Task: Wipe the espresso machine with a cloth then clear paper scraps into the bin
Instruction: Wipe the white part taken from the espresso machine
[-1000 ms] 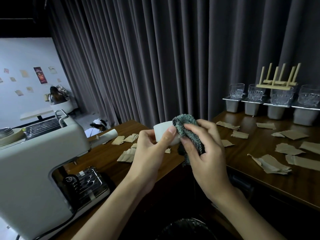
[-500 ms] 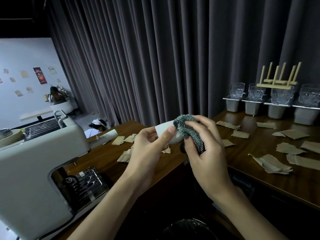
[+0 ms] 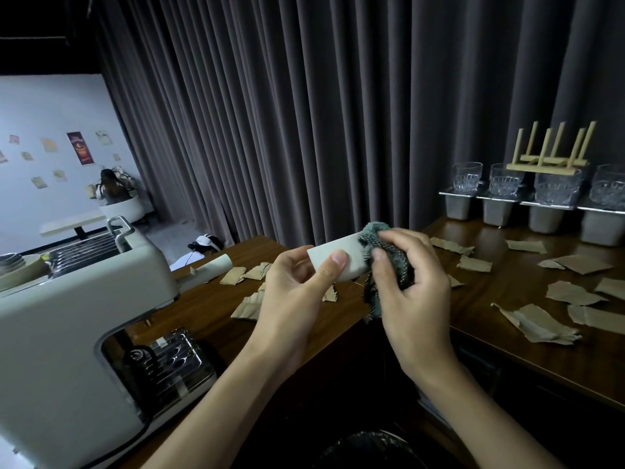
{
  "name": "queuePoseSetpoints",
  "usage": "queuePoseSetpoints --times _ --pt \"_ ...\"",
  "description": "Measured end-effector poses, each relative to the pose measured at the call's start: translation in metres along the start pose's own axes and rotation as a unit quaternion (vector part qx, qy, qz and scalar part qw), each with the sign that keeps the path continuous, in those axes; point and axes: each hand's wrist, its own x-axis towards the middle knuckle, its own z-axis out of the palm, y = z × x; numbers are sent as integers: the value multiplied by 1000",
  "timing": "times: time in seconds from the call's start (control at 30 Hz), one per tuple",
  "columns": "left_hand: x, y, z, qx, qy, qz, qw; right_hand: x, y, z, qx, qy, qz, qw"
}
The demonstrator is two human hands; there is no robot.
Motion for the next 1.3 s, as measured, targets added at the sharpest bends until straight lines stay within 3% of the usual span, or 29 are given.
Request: queuePoseSetpoints --times 0.1,0.33,0.53,0.73,0.97,1.17,1.3 --pt "3 1 -2 0 -14 -8 1000 2 -1 0 -3 12 -2 1000" --pt "7 3 -9 46 -68 -2 997 -6 -1 6 -36 -17 -106 994" --pt "7 -2 -11 42 -78 3 996 -9 4 7 -53 -48 -120 990" --pt "7 -6 -6 18 -70 3 997 -4 10 4 -33 -9 -80 996" --pt "8 -6 -6 -18 -63 -29 997 -11 9 3 -77 -22 -153 985" --pt "7 -5 -2 -34 -80 -20 996 -7 14 1 -15 -1 -77 997" --pt "5 2 -6 15 -99 -21 995 -9 15 0 -19 -13 -91 996"
